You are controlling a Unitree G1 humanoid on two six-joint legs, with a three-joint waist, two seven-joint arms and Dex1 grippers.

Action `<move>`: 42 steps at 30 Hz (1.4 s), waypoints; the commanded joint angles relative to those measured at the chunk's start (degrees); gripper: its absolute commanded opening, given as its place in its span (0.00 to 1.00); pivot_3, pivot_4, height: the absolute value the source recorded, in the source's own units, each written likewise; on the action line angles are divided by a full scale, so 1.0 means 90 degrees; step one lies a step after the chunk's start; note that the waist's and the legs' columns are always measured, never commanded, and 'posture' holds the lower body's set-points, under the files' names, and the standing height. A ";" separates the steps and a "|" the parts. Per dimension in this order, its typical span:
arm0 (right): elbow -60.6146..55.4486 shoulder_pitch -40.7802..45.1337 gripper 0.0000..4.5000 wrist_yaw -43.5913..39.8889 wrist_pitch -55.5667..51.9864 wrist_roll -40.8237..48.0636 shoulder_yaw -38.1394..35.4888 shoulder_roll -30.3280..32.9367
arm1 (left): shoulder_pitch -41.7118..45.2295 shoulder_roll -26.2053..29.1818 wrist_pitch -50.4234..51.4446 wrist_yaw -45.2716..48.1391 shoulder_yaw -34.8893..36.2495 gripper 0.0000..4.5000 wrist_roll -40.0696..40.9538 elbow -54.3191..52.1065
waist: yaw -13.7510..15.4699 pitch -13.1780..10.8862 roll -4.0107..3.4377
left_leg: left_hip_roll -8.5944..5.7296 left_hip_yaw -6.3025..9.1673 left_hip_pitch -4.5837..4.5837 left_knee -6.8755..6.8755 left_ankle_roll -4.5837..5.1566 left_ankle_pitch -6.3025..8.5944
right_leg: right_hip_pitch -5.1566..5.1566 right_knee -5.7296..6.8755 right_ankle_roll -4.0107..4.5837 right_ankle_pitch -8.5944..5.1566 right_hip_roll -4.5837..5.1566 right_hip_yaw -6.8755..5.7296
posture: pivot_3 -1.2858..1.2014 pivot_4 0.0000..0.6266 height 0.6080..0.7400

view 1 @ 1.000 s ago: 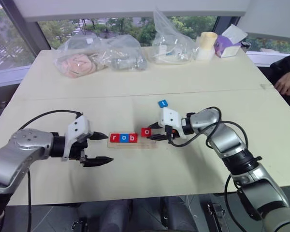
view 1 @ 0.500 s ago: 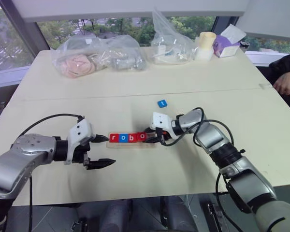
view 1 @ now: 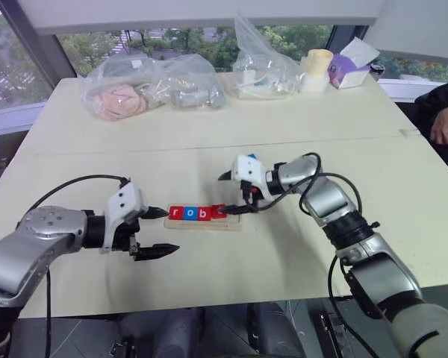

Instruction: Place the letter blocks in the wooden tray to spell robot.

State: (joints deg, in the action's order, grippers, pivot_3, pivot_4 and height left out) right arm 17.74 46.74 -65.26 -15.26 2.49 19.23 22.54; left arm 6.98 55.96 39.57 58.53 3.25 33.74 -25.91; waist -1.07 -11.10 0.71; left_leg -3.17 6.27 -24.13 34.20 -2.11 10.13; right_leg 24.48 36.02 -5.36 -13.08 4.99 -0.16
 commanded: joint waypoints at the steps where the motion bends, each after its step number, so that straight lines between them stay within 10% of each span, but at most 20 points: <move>1: 0.0217 0.0168 0.98 0.0372 0.0092 0.0081 -0.0332 -0.0121 | 0.0045 -0.0013 -0.0074 0.0019 0.0135 1.00 0.0012 -0.0052 | 0.0000 0.0000 0.0000 | 0.0000 -0.0001 0.0000 0.0000 0.0000 0.0000 | 0.0000 0.0000 0.0000 0.0000 0.0000 0.0000 | 0.52 0.24 1.00; 24: 0.0710 -0.0164 0.98 0.0496 0.1059 -0.0467 -0.0060 -0.0304 | 0.0102 -0.0126 -0.0026 -0.0052 0.0119 1.00 0.0015 -0.0019 | -0.0013 0.0000 0.0000 | -0.0001 0.0000 0.0004 0.0000 -0.0001 -0.0001 | -0.0001 0.0004 0.0000 0.0001 -0.0005 0.0001 | 0.52 0.24 1.00; 42: 0.1124 0.0127 0.98 0.4356 -0.1486 -0.0012 -0.2086 -0.1229 | 0.1323 -0.1333 -0.0267 -0.1293 0.0547 1.00 -0.0006 0.0703 | -0.0014 0.0003 0.0002 | -0.0010 -0.0004 0.0011 -0.0005 -0.0004 -0.0004 | -0.0002 0.0010 -0.0021 0.0014 -0.0009 0.0007 | 0.52 0.24 1.00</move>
State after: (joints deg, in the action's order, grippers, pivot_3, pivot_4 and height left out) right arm 27.67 46.35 -27.44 -28.50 1.26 1.17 12.77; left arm 17.64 44.20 38.86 47.13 7.92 34.28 -19.24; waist -1.19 -11.08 0.73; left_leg -3.26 6.24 -24.03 34.15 -2.15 10.09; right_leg 24.46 36.11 -5.54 -12.95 4.90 -0.09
